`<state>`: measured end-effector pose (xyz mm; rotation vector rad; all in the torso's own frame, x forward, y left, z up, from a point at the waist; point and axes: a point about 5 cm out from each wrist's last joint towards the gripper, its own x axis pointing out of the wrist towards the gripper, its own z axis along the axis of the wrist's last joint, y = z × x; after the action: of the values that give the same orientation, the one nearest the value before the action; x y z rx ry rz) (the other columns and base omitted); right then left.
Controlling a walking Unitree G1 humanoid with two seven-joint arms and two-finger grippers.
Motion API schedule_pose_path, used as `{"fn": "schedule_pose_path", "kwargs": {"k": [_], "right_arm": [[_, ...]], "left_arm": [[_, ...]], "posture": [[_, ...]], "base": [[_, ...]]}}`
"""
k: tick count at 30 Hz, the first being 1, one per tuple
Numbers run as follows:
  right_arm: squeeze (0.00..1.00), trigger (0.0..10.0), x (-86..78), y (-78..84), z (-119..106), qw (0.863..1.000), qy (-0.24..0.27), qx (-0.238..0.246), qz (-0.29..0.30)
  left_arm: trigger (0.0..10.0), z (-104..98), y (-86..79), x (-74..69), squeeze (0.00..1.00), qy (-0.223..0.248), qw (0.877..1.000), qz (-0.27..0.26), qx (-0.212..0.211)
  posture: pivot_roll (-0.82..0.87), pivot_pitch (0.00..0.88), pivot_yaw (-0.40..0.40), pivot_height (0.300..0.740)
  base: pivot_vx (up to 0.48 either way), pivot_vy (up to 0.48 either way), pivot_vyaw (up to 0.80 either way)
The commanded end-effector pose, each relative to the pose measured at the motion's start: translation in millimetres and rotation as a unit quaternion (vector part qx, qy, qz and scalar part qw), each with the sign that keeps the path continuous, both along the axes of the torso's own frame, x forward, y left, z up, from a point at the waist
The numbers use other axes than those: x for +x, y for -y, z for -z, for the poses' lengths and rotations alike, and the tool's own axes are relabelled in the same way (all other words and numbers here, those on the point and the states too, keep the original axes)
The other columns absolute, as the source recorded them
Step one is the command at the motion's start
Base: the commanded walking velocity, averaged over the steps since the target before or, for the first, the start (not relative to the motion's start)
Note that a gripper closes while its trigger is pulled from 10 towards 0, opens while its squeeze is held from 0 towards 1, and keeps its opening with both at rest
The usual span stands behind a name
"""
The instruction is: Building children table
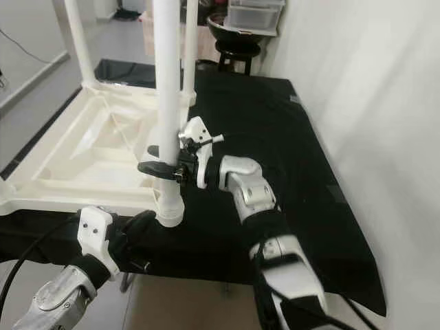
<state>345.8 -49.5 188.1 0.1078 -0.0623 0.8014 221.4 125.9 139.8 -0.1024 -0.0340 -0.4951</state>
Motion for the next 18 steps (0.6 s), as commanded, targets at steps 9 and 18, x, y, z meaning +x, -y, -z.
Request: {"fn": "schedule_pose_path", "kwargs": {"k": [9,18], "right_arm": [[0.00,0.0,-23.6,3.7,45.3,0.987,-0.080,-0.083,0.113],[1.00,10.0,-24.3,-8.2,36.9,0.994,-0.091,-0.061,-0.015]], "left_arm": [[10.0,2.1,-1.9,1.2,0.00,-0.006,1.000,0.002,0.001],[10.0,4.2,-1.4,3.1,0.00,-0.007,1.000,-0.004,0.001]], "posture": [[0.03,0.051,-0.080,0.740],[0.05,0.030,-0.089,0.740]], "base": [[0.000,0.000,0.00],[0.000,0.000,0.00]]}}
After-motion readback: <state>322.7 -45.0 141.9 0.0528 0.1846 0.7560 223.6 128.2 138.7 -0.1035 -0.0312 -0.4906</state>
